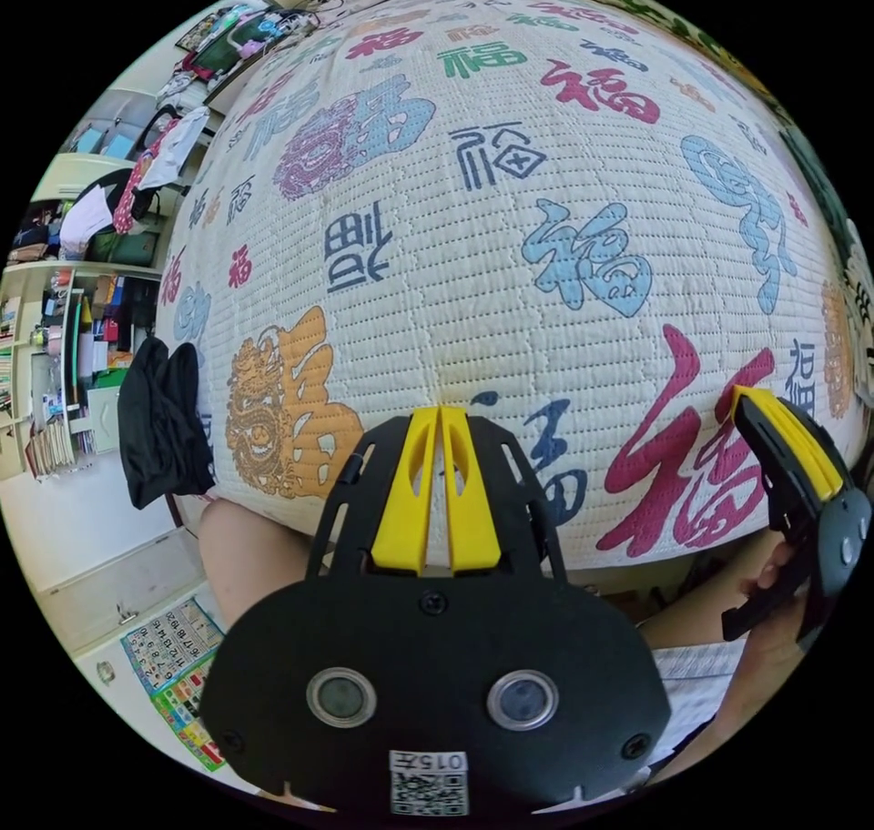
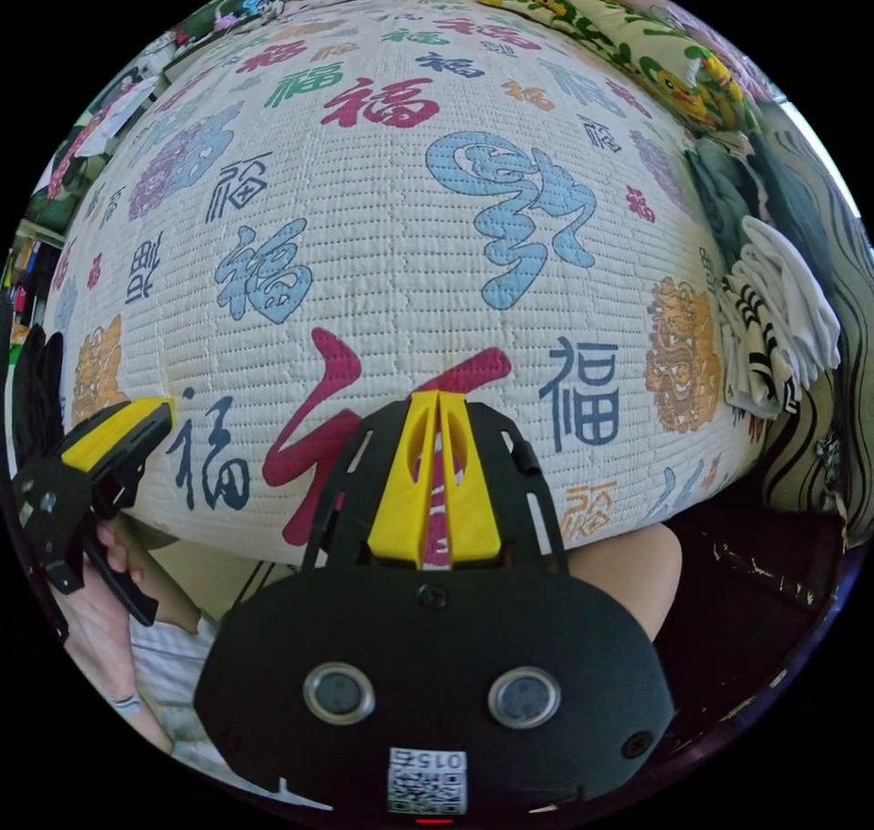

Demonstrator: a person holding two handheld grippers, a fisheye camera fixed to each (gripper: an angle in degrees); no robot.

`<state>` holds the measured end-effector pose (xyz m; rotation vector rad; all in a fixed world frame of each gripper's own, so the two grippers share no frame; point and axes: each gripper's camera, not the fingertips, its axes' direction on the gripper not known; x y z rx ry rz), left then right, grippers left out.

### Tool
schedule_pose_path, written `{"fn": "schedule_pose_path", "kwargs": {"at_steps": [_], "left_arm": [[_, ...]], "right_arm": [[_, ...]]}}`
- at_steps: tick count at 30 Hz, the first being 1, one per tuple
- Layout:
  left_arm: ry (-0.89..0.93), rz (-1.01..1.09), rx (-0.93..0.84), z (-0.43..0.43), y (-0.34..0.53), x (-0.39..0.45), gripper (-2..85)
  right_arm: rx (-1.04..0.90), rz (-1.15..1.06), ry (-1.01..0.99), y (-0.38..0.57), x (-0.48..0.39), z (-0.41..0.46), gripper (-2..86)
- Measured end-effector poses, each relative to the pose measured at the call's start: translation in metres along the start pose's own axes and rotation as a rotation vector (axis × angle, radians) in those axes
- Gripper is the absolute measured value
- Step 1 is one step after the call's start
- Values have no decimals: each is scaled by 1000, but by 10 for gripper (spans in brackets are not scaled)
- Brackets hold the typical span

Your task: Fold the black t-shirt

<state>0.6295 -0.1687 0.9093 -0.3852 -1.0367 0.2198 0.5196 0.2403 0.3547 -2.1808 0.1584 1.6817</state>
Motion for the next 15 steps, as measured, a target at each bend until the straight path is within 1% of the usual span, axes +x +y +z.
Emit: {"fn": "schedule_pose_path", "kwargs": {"at_steps": [3, 9, 13, 15], "left_arm": [[9, -5, 6, 6, 0, 9, -9], [69, -42, 16, 29, -2, 18, -8], [62, -71, -18, 47, -6, 27, -6], [68, -80, -15, 60, -7, 33, -7]], "right_arm": [[17, 4, 40, 1, 12, 16, -7], [37, 12, 14, -9, 60, 56, -8], [-20, 64, 5, -24, 99, 88, -10], [-18, 56, 12, -29, 116, 103, -10]]}}
